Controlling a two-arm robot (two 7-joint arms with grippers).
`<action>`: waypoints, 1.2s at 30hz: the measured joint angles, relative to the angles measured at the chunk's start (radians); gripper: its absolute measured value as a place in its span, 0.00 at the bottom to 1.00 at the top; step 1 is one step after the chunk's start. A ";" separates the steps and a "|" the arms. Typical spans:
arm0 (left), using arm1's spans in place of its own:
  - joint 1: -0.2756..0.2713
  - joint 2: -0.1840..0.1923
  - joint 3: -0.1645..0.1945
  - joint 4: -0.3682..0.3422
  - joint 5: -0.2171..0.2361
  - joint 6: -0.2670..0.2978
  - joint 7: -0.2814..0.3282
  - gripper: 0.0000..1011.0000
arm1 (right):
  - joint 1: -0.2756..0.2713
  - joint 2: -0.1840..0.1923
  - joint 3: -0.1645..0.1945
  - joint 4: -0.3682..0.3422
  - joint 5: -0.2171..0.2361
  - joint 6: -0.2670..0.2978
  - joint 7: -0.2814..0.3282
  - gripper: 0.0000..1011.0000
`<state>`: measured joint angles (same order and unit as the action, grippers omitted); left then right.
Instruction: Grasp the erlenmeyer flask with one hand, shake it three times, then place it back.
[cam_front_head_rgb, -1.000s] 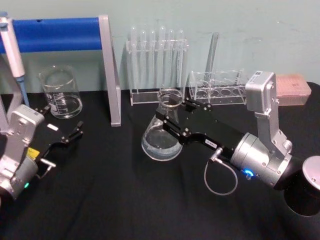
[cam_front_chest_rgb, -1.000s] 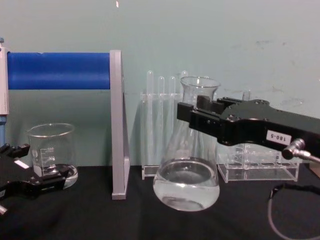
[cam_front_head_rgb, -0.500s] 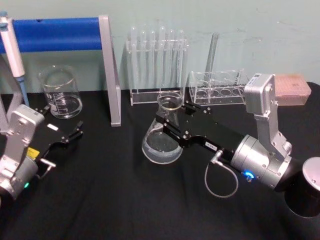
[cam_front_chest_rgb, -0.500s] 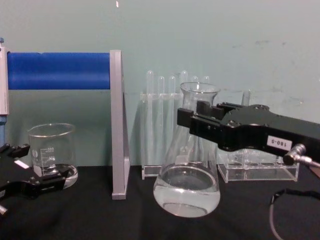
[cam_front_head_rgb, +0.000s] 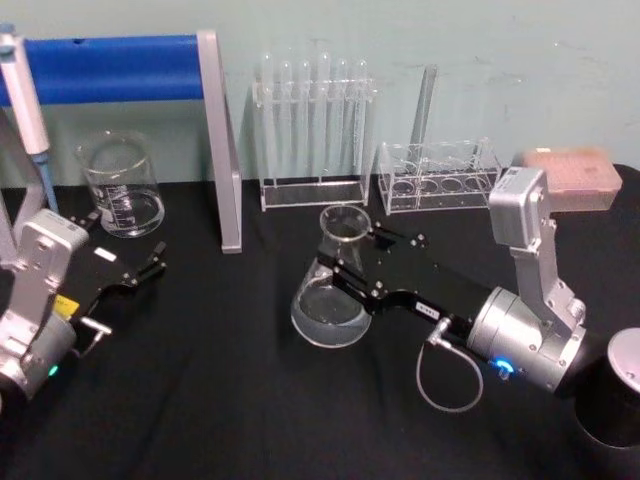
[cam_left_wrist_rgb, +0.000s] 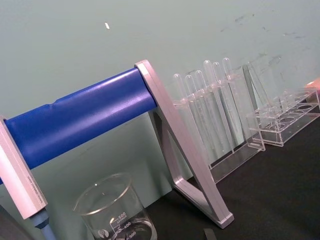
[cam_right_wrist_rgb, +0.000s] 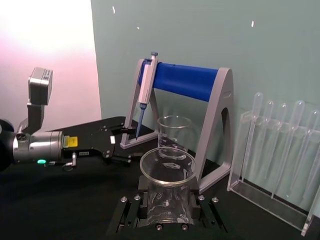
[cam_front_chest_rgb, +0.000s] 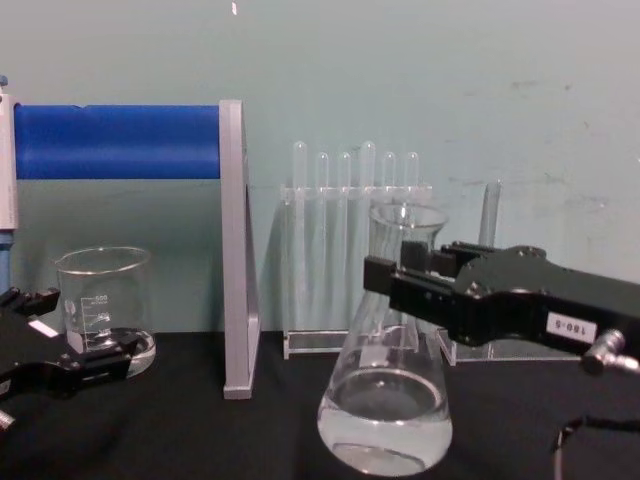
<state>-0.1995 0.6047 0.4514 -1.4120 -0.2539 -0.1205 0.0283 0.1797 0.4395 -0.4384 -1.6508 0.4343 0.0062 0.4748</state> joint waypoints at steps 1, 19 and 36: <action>0.000 0.000 0.000 0.000 0.000 0.000 0.000 0.99 | 0.000 0.001 -0.001 0.003 0.000 -0.002 0.002 0.44; 0.000 0.000 0.000 0.000 0.000 0.000 0.000 0.99 | 0.023 0.007 -0.032 0.073 -0.005 -0.021 0.050 0.44; 0.000 0.000 0.000 0.000 0.000 0.000 0.000 0.99 | 0.071 0.001 -0.064 0.171 0.004 -0.045 0.104 0.44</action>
<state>-0.1995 0.6047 0.4514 -1.4120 -0.2539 -0.1205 0.0283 0.2505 0.4403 -0.5020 -1.4797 0.4379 -0.0391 0.5785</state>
